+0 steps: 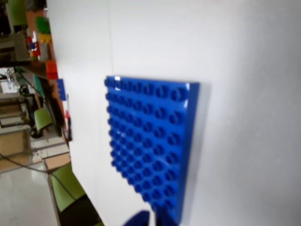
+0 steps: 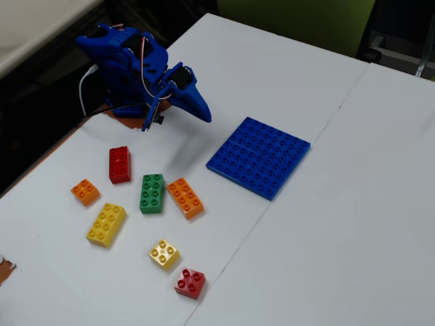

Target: Pick up the 2x4 orange block and go up the 8x8 blue block.

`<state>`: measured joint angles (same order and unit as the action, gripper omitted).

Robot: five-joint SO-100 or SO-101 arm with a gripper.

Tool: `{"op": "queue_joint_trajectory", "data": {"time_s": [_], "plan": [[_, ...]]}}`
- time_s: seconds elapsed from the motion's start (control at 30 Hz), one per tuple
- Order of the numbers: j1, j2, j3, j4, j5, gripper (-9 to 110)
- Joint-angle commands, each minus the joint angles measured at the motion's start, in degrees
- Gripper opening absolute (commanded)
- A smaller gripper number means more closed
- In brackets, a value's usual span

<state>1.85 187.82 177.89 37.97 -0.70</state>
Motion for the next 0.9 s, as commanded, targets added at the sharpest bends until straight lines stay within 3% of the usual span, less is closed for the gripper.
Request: {"op": "queue_joint_trajectory", "data": {"time_s": [0.0,0.43,0.6,0.77,0.87], "plan": [[-0.18,2.46,2.37,0.18,-0.09,0],[-0.18,2.46,2.37,0.18,-0.62,0],[-0.35,2.46,1.23,-5.71,-1.93,0],[-1.32,2.46,0.88,-11.78,-14.33,0],[-2.20,2.46,0.97,-11.78,-28.04,0]]}}
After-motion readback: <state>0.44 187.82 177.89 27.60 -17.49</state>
